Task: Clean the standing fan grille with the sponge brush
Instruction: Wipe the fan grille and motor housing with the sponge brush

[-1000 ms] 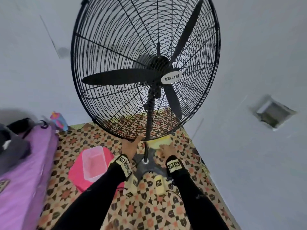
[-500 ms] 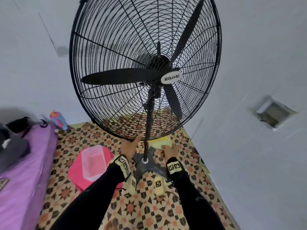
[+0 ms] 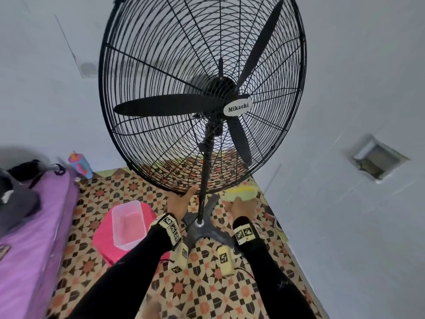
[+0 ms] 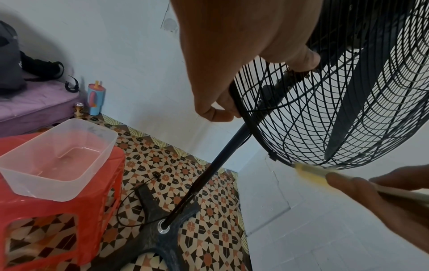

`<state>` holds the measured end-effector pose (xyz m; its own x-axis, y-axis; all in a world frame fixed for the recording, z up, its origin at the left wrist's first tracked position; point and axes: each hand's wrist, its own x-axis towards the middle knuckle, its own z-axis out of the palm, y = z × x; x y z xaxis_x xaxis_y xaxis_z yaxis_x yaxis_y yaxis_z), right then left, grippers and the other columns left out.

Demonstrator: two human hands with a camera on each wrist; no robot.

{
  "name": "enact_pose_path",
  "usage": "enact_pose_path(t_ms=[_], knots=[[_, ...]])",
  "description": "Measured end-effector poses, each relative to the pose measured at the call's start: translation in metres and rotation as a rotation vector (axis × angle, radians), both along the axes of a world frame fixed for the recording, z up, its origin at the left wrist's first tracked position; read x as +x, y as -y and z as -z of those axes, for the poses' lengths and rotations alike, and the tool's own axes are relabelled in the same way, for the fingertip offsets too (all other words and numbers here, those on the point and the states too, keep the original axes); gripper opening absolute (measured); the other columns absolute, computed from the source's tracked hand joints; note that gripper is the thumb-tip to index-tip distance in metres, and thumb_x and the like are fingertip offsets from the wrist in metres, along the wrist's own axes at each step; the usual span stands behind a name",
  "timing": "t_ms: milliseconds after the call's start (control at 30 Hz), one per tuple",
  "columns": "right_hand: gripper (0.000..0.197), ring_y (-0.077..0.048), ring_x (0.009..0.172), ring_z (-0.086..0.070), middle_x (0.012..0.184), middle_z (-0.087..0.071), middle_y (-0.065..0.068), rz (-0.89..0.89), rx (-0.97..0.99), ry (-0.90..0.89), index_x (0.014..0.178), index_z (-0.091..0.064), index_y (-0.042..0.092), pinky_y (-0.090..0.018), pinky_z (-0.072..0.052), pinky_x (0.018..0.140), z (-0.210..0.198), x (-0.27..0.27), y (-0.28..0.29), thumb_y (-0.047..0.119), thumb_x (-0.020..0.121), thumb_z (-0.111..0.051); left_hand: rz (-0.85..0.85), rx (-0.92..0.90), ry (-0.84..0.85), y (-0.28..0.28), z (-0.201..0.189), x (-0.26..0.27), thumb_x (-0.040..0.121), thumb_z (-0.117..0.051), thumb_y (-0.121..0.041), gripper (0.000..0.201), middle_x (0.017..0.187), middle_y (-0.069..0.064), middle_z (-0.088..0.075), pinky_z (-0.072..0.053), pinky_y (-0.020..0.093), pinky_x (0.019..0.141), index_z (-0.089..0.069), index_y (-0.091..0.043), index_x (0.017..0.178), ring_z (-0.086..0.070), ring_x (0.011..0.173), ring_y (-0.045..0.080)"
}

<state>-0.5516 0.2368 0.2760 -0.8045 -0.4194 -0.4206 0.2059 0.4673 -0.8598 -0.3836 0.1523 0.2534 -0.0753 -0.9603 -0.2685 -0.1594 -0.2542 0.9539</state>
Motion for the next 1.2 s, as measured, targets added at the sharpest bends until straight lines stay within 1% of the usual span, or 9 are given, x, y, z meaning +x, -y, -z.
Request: enact_pose_path(t_ms=[133, 267, 400, 500, 567, 800, 900, 1033, 1200], knots=[[0.058, -0.013, 0.076, -0.067, 0.124, -0.066, -0.016, -0.320, 0.008, -0.215, 0.150, -0.039, 0.011, -0.019, -0.052, 0.052, 0.010, 0.030, 0.001, 0.006, 0.096, -0.060, -0.027, 0.037, -0.008, 0.002, 0.004, -0.001, 0.083, -0.080, -0.056, 0.121, 0.164, 0.013, -0.035, -0.030, 0.038, 0.120, -0.003, -0.006, 0.163, -0.037, 0.149, 0.031], [0.043, -0.019, 0.089, -0.071, 0.113, -0.073, -0.007, -0.630, 0.050, -0.417, 0.132, -0.060, 0.013, -0.033, -0.062, 0.074, 0.020, 0.038, -0.009, 0.021, 0.090, -0.066, -0.035, 0.056, -0.007, 0.006, 0.007, 0.002, 0.079, -0.080, -0.062, 0.129, 0.165, 0.014, -0.034, -0.032, 0.039, 0.119, -0.001, -0.004, 0.162, -0.037, 0.149, 0.031], [0.049, -0.021, 0.089, -0.069, 0.126, -0.065, -0.017, -0.342, 0.079, -0.392, 0.146, -0.045, 0.003, -0.009, -0.051, 0.072, -0.003, 0.009, -0.009, 0.007, 0.099, -0.057, -0.041, 0.061, 0.016, 0.005, 0.009, -0.002, 0.084, -0.079, -0.057, 0.128, 0.165, 0.016, -0.032, -0.030, 0.039, 0.119, 0.006, -0.003, 0.162, -0.034, 0.150, 0.034], [0.047, -0.024, 0.118, -0.062, 0.138, -0.060, -0.012, -0.409, 0.116, -0.486, 0.148, -0.046, 0.007, -0.017, -0.045, 0.091, -0.010, 0.015, -0.005, 0.012, 0.102, -0.055, -0.052, 0.072, 0.025, 0.003, 0.008, -0.004, 0.084, -0.077, -0.061, 0.128, 0.167, 0.016, -0.029, -0.030, 0.041, 0.120, 0.006, -0.004, 0.163, -0.033, 0.151, 0.035], [0.042, -0.014, 0.090, -0.067, 0.125, -0.068, -0.009, -0.616, 0.073, -0.495, 0.140, -0.057, 0.009, -0.005, -0.047, 0.070, -0.007, 0.026, -0.007, 0.013, 0.099, -0.061, -0.026, 0.061, 0.001, 0.005, 0.012, -0.003, 0.071, -0.077, -0.078, 0.141, 0.166, 0.015, -0.031, -0.031, 0.041, 0.120, -0.002, -0.004, 0.164, -0.035, 0.150, 0.034], [0.051, -0.033, 0.094, -0.072, 0.115, -0.071, -0.013, -0.339, 0.073, -0.452, 0.140, -0.058, 0.013, -0.047, -0.061, 0.081, -0.002, -0.019, 0.009, 0.021, 0.089, -0.062, -0.016, 0.016, 0.032, 0.003, 0.011, -0.003, 0.070, -0.078, -0.070, 0.129, 0.159, 0.017, -0.043, -0.034, 0.031, 0.110, -0.016, -0.002, 0.162, -0.043, 0.146, 0.033], [0.048, -0.031, 0.103, -0.070, 0.127, -0.066, -0.013, -0.473, 0.092, -0.399, 0.139, -0.057, 0.010, -0.040, -0.060, 0.087, -0.032, 0.013, 0.008, 0.015, 0.092, -0.064, -0.037, 0.046, 0.072, 0.005, 0.012, -0.004, 0.073, -0.077, -0.073, 0.129, 0.163, 0.017, -0.036, -0.032, 0.041, 0.120, -0.014, -0.004, 0.163, -0.038, 0.148, 0.036], [0.036, -0.012, 0.068, -0.070, 0.109, -0.073, -0.007, -0.617, 0.042, -0.272, 0.127, -0.068, 0.012, -0.019, -0.054, 0.051, -0.042, 0.010, 0.000, 0.014, 0.091, -0.068, -0.006, 0.091, 0.063, 0.019, 0.032, 0.001, 0.052, -0.075, -0.093, 0.150, 0.164, 0.015, -0.035, -0.043, 0.055, 0.115, -0.011, -0.013, 0.162, -0.043, 0.145, 0.037], [0.030, -0.028, 0.102, -0.068, 0.112, -0.070, -0.011, -0.331, 0.146, -0.473, 0.122, -0.067, 0.007, -0.025, -0.046, 0.073, -0.043, -0.008, 0.004, 0.015, 0.094, -0.062, -0.044, 0.125, 0.156, 0.027, 0.054, -0.001, 0.048, -0.065, -0.102, 0.157, 0.153, 0.022, -0.048, -0.048, 0.054, 0.111, -0.021, 0.003, 0.157, -0.054, 0.134, 0.039]])
